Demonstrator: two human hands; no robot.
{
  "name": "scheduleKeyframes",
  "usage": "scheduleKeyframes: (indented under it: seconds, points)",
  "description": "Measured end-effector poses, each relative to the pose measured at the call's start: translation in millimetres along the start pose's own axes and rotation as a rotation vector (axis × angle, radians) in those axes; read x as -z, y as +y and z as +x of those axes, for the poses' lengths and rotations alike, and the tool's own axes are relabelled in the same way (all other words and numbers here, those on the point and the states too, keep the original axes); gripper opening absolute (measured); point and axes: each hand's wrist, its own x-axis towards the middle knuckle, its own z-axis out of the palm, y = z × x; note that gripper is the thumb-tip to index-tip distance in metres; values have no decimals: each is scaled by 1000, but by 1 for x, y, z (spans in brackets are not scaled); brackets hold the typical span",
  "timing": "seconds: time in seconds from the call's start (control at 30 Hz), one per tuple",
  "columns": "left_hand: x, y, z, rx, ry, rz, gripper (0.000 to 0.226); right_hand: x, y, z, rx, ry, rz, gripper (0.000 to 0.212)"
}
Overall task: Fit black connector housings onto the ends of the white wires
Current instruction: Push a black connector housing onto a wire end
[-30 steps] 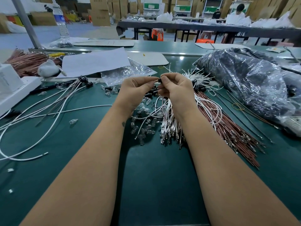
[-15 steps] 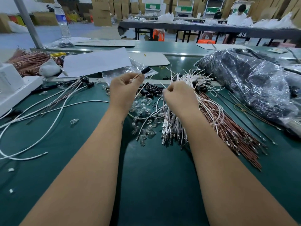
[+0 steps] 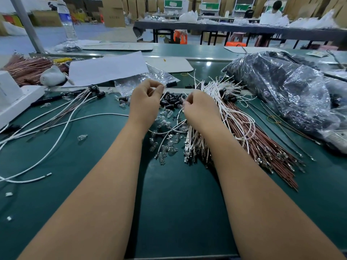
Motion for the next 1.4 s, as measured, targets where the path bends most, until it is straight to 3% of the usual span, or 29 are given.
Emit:
scheduleKeyframes:
  seconds: [0.1, 0.23, 0.33, 0.43, 0.53, 0.6, 0.83, 1.4]
  points:
    - [-2, 4, 0, -136, 97, 93, 6, 0, -2, -2, 128, 27, 57, 9]
    - [-4, 5, -4, -171, 31, 169, 8, -4, -2, -3, 251, 181, 30, 13]
    - [-2, 0, -3, -152, 39, 244, 11, -3, 2, -1, 187, 348, 2, 15]
    - [0, 0, 0, -117, 17, 151, 8, -1, 8, 2, 91, 445, -79, 19]
    - [-1, 1, -1, -98, -48, 102, 6, -3, 7, 0, 135, 413, -224, 36]
    - [-2, 2, -1, -90, -74, 81, 6, -6, 3, -1, 212, 364, -233, 35]
    - [1, 4, 0, -9, -18, -52, 5, -6, -2, -3, 178, 230, 221, 13]
    - [4, -6, 2, 61, -72, -39, 15, 3, 1, -2, -65, 421, 400, 14]
